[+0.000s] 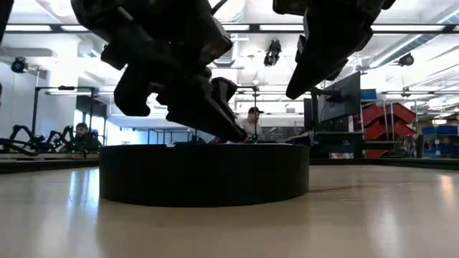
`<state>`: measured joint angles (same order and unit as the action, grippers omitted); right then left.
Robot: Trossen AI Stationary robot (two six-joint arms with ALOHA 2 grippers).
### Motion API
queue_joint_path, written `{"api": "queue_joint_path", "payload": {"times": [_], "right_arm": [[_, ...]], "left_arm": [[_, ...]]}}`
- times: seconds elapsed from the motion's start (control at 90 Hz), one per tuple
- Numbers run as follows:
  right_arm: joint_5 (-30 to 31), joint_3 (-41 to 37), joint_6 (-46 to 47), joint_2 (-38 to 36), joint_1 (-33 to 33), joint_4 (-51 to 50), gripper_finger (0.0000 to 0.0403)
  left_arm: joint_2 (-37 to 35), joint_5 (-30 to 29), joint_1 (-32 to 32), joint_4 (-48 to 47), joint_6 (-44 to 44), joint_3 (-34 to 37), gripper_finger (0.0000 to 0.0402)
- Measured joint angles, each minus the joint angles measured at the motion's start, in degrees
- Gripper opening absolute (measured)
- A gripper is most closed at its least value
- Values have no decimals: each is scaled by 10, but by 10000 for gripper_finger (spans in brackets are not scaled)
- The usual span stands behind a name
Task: Insert battery
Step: Insert the silver battery into the clock's battery compartment
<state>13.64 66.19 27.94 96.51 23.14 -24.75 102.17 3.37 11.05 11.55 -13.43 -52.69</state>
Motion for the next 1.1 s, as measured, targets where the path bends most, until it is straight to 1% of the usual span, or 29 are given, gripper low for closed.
{"api": "queue_joint_path", "payload": {"times": [0.1, 0.211, 0.389, 0.489, 0.711, 0.8, 0.989, 1.1], "right_arm": [[0, 0, 0, 0, 0, 1, 27], [0, 0, 0, 0, 0, 1, 24], [0, 0, 0, 0, 0, 2, 25], [0, 0, 0, 0, 0, 2, 23], [0, 0, 0, 0, -1, 3, 28], [0, 0, 0, 0, -2, 3, 29], [1, 0, 0, 0, -2, 7, 24], [1, 0, 0, 0, -2, 11, 23]], "left_arm": [[0, 1, 0, 0, 0, 0, 95], [0, 1, 0, -1, 0, 0, 100], [-1, 1, 0, -2, 0, 0, 90], [-14, 1, 0, -11, 0, 0, 81], [-56, -6, 0, -73, 3, 0, 61], [-55, -10, 0, -76, 6, 2, 59], [-25, -14, 0, -80, 9, 5, 59], [-19, -29, 1, -85, 10, 3, 59]]}}
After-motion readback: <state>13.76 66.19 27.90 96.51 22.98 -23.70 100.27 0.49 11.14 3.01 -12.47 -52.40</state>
